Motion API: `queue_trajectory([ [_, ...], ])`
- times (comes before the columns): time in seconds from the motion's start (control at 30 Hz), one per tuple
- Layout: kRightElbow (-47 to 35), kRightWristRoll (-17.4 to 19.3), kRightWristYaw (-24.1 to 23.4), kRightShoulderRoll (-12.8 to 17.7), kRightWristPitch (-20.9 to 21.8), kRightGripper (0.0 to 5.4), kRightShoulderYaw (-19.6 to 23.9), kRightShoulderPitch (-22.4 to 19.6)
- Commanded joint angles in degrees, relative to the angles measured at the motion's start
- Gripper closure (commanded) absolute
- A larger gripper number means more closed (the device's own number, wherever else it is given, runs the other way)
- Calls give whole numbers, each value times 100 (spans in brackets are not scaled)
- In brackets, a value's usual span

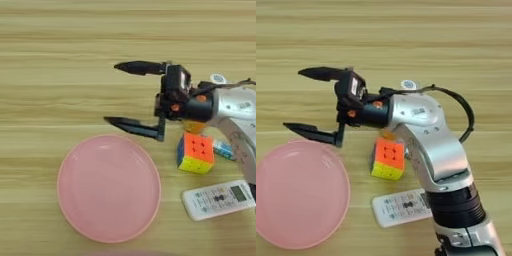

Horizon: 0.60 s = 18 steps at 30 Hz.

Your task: Move the objects on the table

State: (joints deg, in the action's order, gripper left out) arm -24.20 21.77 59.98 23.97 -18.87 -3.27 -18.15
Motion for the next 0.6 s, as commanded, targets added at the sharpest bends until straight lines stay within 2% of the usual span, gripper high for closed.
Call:
queue_trajectory([
  [0.03,-188,349,-372,280,-9,3,676,-454],
  [0.3,24,737,-505,702,-191,3,1425,-327],
  [0.6,516,708,-405,1142,-93,3,1920,83],
])
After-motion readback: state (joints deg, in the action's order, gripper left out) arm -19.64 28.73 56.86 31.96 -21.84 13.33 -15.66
